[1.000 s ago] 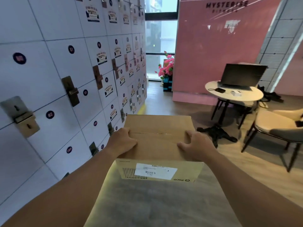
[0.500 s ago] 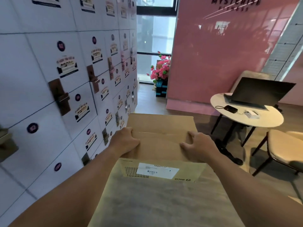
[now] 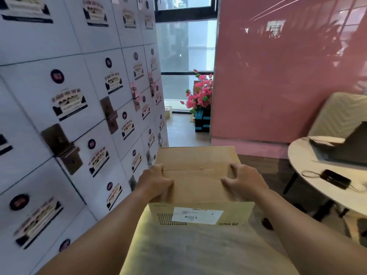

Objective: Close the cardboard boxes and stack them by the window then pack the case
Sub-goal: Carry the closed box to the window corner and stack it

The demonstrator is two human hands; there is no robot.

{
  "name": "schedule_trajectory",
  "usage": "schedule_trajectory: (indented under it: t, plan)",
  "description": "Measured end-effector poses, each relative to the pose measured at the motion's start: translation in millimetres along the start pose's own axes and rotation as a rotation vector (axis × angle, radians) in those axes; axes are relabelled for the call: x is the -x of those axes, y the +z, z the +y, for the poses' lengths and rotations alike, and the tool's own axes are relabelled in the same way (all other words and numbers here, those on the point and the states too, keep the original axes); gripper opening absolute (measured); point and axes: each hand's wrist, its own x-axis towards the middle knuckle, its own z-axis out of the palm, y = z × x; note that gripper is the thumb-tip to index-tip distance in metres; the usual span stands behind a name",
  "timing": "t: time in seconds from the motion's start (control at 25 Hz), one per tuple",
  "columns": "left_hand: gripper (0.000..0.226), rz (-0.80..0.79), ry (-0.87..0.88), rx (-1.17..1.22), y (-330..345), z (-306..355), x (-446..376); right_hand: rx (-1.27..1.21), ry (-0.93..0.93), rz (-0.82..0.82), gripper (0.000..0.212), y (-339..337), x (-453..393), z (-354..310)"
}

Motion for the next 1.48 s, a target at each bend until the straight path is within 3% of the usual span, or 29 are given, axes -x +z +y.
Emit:
schedule_trajectory:
  t: [0.2, 0.72, 1.16, 1.48]
  plan:
    - [0.025, -0.009, -0.024, -0.007, -3, -16, -159, 0.042, -0.016, -0.019, 0.060, 17, -166, -17]
    - [0.033, -0.099, 0.029, -0.008, 5, -36, -612, 0.021, 0.066, 0.001, 0.064, 36, -589, -45]
    - [0.029, -0.072, -0.186, -0.036, 53, -6, -949, 0.049, 0.025, -0.106, 0.059, 38, -960, -21]
    - [0.026, -0.048, -0.211, -0.073, 54, -28, -1177, 0.036, -0.022, -0.155, 0.059, 65, -1201, -37]
